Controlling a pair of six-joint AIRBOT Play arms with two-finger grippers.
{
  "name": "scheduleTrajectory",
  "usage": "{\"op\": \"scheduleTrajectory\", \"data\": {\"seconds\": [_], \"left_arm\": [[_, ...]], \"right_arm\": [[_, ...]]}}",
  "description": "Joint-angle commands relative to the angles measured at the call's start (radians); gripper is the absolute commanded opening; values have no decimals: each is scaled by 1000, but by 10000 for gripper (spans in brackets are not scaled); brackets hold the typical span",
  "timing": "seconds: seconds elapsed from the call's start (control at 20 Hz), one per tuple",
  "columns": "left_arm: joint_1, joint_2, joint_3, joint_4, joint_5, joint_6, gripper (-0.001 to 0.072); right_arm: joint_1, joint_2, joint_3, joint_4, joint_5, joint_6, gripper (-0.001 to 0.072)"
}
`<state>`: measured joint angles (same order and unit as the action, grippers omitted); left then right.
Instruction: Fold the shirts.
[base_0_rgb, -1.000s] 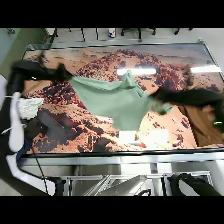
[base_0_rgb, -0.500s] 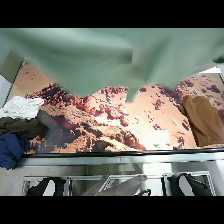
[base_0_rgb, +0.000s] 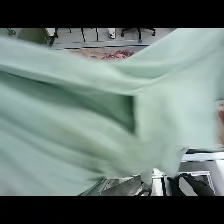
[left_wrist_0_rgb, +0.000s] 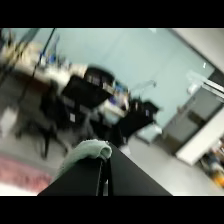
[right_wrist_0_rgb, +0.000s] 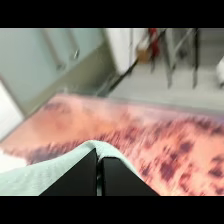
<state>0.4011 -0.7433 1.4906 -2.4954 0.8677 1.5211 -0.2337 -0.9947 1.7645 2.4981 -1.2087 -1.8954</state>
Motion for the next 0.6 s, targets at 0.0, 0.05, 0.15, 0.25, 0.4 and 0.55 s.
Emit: {"op": "scheduleTrajectory", "data": {"seconds": [0.0,0.05,0.15,0.25,0.4,0.55], "left_arm": [[-195,-201,-195,43,-39,48,14],[-253,-279,-243,82,-89,48,14],[-329,-476,-306,111,-201,48,14],[-351,-687,-317,111,-265,49,14],[-351,-980,-212,111,-243,56,14],[-363,-1152,-62,84,-209,68,14]], "right_arm": [[173,-158,-169,-104,83,-16,14],[186,-222,-201,-109,124,-16,14],[186,-373,-218,-109,182,-16,15],[178,-528,-218,-108,245,-16,15],[169,-717,-216,-85,328,-16,15],[164,-821,-214,-55,392,-17,15]]}}
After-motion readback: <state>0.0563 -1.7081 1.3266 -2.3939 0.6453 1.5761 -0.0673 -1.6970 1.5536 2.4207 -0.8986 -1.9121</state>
